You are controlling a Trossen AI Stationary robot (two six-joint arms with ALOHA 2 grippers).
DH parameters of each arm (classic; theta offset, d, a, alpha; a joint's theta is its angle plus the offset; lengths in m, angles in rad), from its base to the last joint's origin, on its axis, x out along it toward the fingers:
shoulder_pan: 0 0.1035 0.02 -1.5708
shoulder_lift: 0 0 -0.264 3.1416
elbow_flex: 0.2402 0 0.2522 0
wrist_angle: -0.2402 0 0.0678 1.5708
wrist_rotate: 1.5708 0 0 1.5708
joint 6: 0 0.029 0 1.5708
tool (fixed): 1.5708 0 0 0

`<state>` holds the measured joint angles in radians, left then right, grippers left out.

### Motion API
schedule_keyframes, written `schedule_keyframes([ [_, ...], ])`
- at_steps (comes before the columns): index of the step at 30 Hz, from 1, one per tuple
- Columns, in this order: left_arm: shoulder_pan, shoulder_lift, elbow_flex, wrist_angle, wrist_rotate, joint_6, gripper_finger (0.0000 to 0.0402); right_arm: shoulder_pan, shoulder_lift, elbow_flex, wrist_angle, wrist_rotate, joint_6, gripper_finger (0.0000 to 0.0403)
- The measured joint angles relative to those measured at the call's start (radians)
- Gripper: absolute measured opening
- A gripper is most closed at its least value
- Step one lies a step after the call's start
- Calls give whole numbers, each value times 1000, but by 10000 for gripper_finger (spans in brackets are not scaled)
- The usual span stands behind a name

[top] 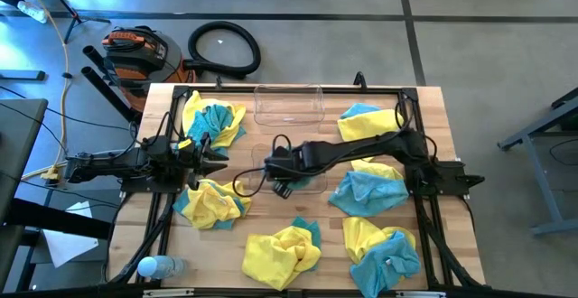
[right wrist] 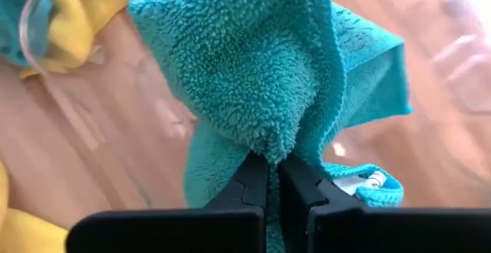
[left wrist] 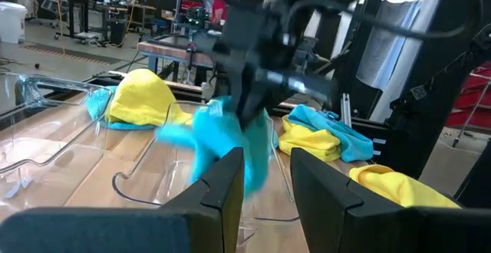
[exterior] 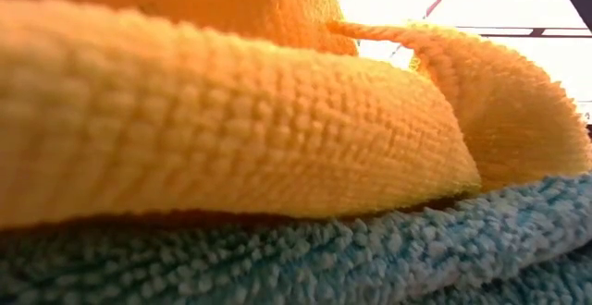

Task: Sort microfiber towel by color & place in baskets
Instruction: Put the blue microfiber towel into the bottom transparent bin

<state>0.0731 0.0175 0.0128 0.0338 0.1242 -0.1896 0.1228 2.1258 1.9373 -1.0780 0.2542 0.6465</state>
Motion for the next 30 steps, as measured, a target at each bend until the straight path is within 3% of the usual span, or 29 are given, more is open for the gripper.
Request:
schedule_keyframes([
  [15,0,0,0,0,0,0,97,-49,1,-299,301,-118,-6,14],
  [23,0,0,0,0,0,0,97,-45,-1,-277,308,-128,-19,83],
  [30,0,0,0,0,0,0,97,-43,-2,-150,203,-128,-55,117],
])
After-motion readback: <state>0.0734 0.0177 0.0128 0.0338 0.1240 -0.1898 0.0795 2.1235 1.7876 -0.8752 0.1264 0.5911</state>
